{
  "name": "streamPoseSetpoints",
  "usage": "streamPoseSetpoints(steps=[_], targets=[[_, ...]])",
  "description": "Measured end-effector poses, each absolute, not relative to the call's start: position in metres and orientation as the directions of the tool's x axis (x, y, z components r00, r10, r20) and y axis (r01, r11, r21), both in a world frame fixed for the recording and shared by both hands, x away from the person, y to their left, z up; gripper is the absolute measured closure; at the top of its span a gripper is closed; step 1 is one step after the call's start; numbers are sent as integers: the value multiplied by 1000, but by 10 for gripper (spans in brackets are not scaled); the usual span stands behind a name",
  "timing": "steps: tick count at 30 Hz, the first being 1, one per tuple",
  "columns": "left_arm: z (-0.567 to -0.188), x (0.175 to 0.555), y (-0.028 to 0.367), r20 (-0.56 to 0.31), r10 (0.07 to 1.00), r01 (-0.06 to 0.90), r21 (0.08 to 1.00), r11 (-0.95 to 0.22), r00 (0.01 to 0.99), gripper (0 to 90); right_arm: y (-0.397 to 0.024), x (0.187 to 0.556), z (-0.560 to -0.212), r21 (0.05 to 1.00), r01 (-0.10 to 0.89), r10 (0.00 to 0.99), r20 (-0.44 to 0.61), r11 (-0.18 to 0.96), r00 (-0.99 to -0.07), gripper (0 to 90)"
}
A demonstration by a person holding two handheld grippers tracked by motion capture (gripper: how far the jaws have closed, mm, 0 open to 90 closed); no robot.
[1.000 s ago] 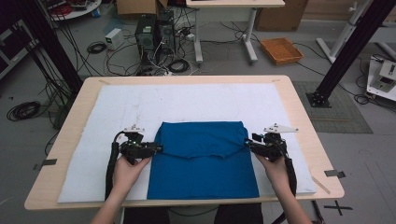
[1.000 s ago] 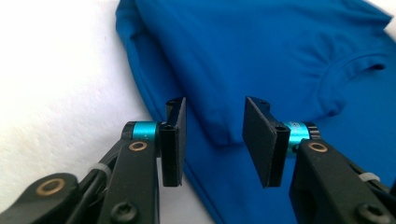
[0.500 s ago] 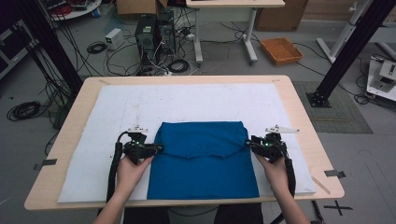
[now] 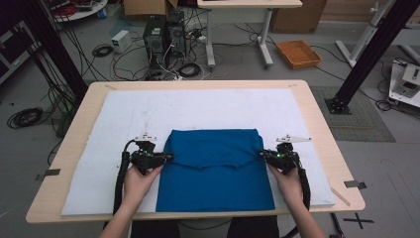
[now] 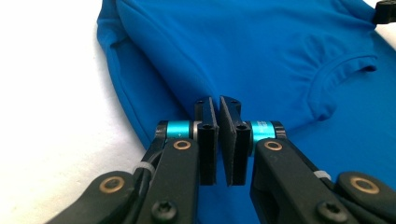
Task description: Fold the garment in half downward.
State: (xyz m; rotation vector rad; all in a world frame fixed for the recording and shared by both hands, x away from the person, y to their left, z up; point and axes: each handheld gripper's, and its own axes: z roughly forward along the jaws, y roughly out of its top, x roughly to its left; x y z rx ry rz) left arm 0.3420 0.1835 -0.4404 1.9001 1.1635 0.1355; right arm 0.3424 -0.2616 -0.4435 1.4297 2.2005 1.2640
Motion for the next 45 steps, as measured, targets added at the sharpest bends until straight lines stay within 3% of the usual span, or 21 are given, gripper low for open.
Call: streamPoseSetpoints(steps=[14,30,45], targets=[[-416,322,192,-372,709,655,737,-168,600,857,-268,317,-421,784,598,797,252,164,-549,894],[-407,251,193,-395,626,656,711,-255,672,857,-284,240,-413,790,586,742,280,183,-609,894],[-418,233,195,-356,649,658,689,-304,673,854,-278,210,-423,780,572,742,223,253,-632,890]])
